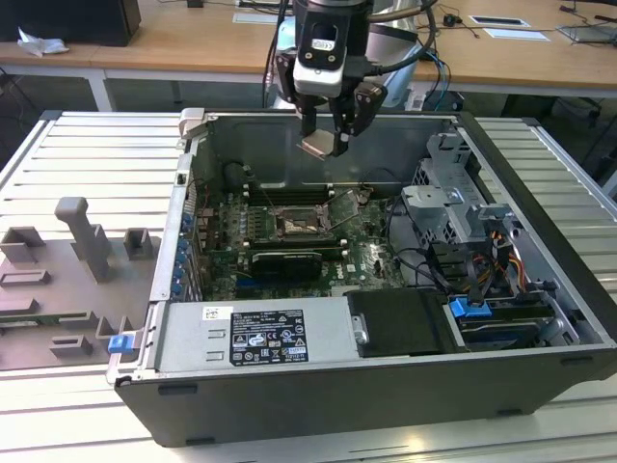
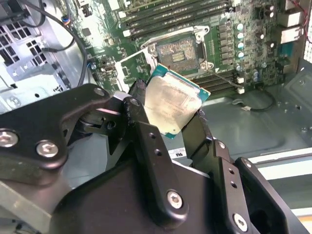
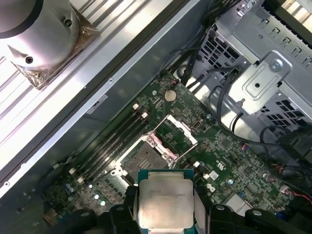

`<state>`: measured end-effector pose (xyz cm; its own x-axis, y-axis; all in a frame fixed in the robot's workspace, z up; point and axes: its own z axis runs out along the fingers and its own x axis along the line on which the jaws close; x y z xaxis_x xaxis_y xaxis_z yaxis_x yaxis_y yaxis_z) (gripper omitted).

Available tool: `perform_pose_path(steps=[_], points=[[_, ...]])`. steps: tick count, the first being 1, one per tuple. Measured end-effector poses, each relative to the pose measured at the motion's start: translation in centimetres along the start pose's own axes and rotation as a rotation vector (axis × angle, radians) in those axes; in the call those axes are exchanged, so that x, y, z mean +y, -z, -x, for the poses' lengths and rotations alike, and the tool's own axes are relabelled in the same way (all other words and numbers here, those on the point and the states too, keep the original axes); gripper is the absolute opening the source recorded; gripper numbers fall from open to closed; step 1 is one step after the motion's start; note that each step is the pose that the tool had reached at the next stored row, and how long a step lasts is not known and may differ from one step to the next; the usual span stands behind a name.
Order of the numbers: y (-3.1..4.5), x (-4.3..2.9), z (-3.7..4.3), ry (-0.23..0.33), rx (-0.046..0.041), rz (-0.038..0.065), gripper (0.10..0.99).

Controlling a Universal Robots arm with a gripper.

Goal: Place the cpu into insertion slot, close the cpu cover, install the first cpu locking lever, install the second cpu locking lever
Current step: 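Place the cpu into insertion slot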

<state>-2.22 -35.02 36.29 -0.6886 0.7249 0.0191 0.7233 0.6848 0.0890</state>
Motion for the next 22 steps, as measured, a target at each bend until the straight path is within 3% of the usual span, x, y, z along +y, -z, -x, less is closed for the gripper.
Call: perform_pose_path(steps=[22], points=[[-0.22,-0.02,0.01,-0.215,-0.0193,0.004,0.541]])
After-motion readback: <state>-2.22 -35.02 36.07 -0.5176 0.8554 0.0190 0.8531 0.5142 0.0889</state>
